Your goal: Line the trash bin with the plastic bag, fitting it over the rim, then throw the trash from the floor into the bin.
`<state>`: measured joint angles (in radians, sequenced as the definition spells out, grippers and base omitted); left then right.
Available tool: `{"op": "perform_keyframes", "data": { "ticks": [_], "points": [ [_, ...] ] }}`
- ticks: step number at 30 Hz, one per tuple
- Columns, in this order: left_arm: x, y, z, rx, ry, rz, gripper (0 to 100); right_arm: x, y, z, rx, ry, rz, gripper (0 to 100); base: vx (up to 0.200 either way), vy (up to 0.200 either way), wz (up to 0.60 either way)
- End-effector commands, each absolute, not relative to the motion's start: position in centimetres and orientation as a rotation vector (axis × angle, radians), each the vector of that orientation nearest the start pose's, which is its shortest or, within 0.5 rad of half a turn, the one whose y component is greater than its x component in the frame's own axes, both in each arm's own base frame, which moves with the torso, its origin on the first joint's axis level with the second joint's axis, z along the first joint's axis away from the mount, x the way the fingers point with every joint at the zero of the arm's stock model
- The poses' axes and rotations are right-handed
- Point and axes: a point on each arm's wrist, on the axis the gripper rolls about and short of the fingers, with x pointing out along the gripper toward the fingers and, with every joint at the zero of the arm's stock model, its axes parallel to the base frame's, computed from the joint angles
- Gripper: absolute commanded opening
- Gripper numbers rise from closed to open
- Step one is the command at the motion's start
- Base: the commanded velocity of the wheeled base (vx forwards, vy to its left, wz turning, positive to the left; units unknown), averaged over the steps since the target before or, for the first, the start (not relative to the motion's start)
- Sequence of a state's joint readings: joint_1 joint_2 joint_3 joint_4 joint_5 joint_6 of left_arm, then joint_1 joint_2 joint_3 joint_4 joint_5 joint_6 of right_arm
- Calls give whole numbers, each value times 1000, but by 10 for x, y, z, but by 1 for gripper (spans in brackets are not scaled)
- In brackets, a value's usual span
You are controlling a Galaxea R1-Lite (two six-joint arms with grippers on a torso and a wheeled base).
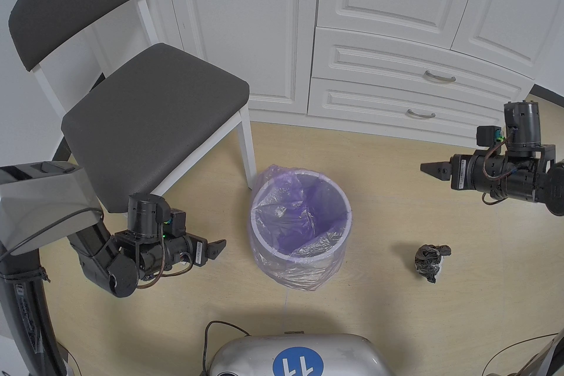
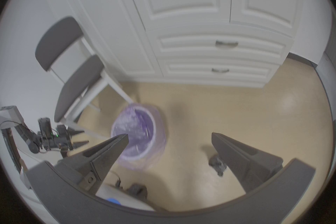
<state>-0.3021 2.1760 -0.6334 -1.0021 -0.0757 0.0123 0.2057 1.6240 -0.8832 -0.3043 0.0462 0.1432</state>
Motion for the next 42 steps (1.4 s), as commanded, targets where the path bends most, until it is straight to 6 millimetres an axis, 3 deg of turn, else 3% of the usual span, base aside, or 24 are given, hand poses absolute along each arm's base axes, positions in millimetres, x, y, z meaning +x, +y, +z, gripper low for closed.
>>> {"op": "perform_keyframes", "data": {
  "ticks": [1, 11, 22, 35, 42],
  "points": [
    [380, -101, -26, 88, 579, -361, 100, 259, 52, 189, 172, 364, 202, 100, 0, 0, 0],
    [439, -119, -58, 119, 636, -402, 100, 270, 44, 192, 195, 355, 219, 100, 0, 0, 0],
    [464, -147, -65, 100, 575, -517, 100, 273, 39, 192, 200, 357, 202, 100, 0, 0, 0],
    [511, -149, -93, 104, 662, -482, 100, 282, 41, 174, 190, 419, 196, 100, 0, 0, 0],
    [512, -152, -111, 135, 706, -498, 100, 285, 43, 166, 183, 445, 198, 100, 0, 0, 0]
  ]
}}
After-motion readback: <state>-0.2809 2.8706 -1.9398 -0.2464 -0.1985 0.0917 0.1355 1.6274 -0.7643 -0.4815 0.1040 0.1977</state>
